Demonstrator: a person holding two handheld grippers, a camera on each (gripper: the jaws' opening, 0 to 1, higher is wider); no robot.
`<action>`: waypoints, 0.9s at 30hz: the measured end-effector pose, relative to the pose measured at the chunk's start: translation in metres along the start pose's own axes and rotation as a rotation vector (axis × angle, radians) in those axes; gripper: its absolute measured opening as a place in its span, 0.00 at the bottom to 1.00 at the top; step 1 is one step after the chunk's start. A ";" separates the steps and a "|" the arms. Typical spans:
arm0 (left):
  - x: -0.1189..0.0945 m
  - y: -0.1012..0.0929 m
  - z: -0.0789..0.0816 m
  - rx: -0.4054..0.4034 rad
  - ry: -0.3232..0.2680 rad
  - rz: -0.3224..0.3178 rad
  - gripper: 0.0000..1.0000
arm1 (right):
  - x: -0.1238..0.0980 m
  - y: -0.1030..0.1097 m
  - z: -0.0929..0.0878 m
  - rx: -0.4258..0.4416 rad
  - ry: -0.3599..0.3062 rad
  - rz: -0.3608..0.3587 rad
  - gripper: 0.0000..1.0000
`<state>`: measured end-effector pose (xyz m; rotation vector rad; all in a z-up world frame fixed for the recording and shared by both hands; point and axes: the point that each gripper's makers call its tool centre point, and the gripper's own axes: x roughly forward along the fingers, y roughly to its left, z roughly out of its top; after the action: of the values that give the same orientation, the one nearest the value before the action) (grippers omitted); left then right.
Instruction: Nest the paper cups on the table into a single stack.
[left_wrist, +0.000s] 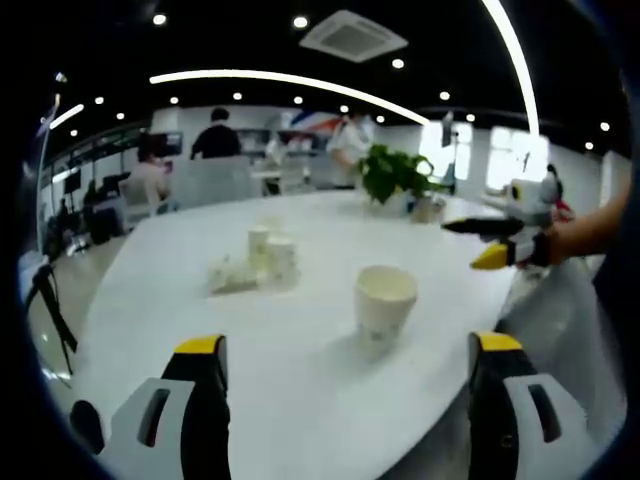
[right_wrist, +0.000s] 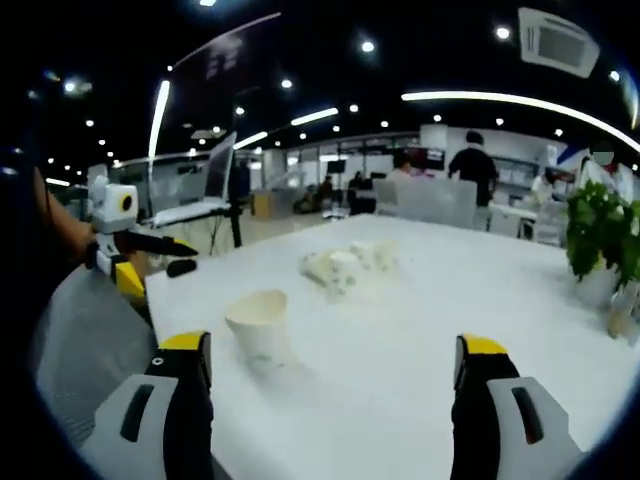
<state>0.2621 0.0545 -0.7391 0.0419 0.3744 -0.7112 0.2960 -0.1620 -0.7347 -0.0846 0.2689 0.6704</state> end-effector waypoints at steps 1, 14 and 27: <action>0.000 0.000 0.000 -0.002 0.000 -0.001 0.98 | 0.000 0.000 0.000 0.000 0.000 0.000 1.00; 0.006 0.010 -0.028 0.035 0.113 -0.070 0.98 | 0.000 0.003 -0.001 -0.002 -0.003 0.005 1.00; 0.031 0.045 -0.013 0.167 0.198 -0.116 0.98 | -0.001 0.000 -0.001 0.017 -0.007 0.002 0.99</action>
<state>0.3080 0.0713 -0.7660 0.2516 0.5089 -0.8546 0.2952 -0.1624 -0.7351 -0.0657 0.2682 0.6696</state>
